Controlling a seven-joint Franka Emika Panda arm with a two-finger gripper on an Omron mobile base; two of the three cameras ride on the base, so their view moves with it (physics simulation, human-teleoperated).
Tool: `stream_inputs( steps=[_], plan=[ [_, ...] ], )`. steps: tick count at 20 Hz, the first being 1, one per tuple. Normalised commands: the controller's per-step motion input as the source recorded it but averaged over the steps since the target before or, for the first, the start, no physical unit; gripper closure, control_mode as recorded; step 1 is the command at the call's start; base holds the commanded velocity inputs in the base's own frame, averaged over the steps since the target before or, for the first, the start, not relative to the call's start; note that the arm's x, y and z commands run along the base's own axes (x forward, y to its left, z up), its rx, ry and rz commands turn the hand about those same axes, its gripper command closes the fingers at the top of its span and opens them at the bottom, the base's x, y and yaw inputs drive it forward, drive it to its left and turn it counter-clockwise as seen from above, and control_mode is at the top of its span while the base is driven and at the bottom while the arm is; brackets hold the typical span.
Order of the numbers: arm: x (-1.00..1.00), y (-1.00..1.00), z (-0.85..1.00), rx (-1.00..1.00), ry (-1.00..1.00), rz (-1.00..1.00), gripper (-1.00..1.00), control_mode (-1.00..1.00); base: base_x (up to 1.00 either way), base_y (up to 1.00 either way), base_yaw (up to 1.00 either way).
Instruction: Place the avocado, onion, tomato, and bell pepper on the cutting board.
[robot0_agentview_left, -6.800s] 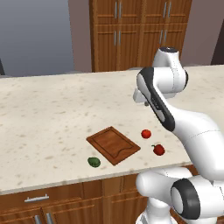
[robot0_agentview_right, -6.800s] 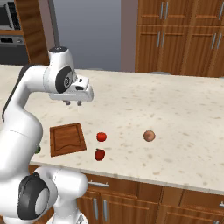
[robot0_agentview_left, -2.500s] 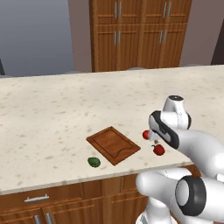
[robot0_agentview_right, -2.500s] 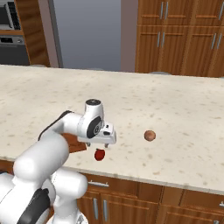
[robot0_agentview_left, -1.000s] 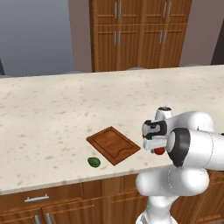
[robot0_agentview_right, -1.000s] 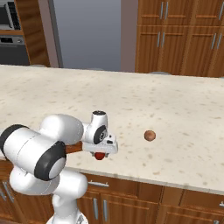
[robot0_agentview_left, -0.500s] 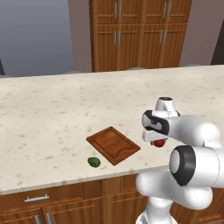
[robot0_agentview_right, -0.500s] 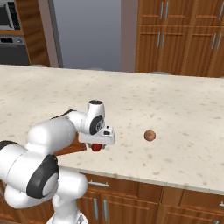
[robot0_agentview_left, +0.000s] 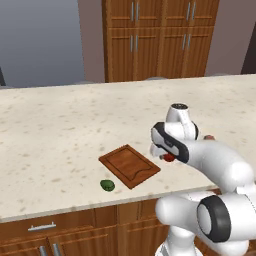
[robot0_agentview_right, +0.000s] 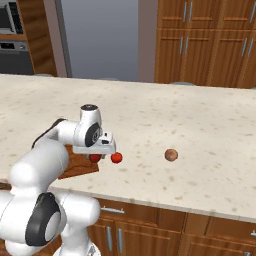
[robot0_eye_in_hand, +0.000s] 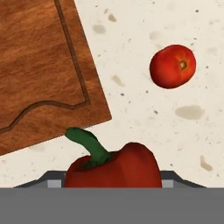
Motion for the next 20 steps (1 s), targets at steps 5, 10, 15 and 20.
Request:
stream_inputs(
  steps=[5,10,15,20],
  plan=[
    [0.01,0.72,0.00,0.00,-0.12,0.08,1.00,-1.00,0.00,0.00,0.00],
    [0.14,0.66,0.00,0.00,-0.11,0.08,1.00,-1.00,0.00,0.00,0.00],
    [0.46,0.38,0.00,0.00,0.00,0.02,1.00,-1.00,0.00,0.00,0.00],
    [0.58,0.31,0.03,0.00,0.11,0.00,1.00,-1.00,0.00,0.00,0.00]
  ],
)
